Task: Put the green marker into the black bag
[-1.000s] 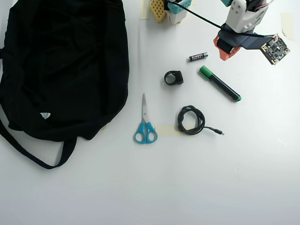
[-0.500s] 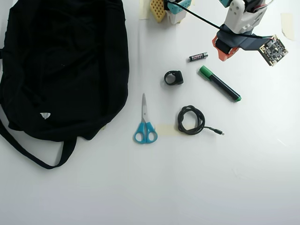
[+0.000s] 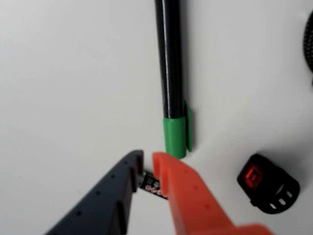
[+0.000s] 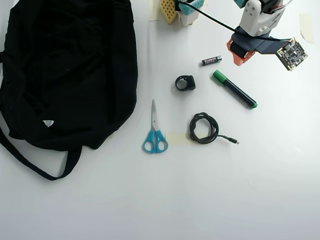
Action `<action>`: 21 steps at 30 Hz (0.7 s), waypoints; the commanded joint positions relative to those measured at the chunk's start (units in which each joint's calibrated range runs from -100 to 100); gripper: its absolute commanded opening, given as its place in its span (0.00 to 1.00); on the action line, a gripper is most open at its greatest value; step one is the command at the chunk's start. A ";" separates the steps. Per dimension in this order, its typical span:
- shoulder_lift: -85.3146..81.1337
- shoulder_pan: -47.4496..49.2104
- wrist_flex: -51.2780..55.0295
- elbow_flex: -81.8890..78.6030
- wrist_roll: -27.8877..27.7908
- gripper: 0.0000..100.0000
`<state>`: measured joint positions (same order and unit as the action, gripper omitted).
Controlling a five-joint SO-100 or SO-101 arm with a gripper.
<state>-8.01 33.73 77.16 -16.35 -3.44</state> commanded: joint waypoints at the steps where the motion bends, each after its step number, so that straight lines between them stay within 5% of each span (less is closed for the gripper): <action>1: 1.62 -0.37 -1.02 0.63 -0.33 0.02; 21: 10.17 -2.16 -12.99 1.35 -5.05 0.02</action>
<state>1.54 32.40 66.60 -16.35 -8.38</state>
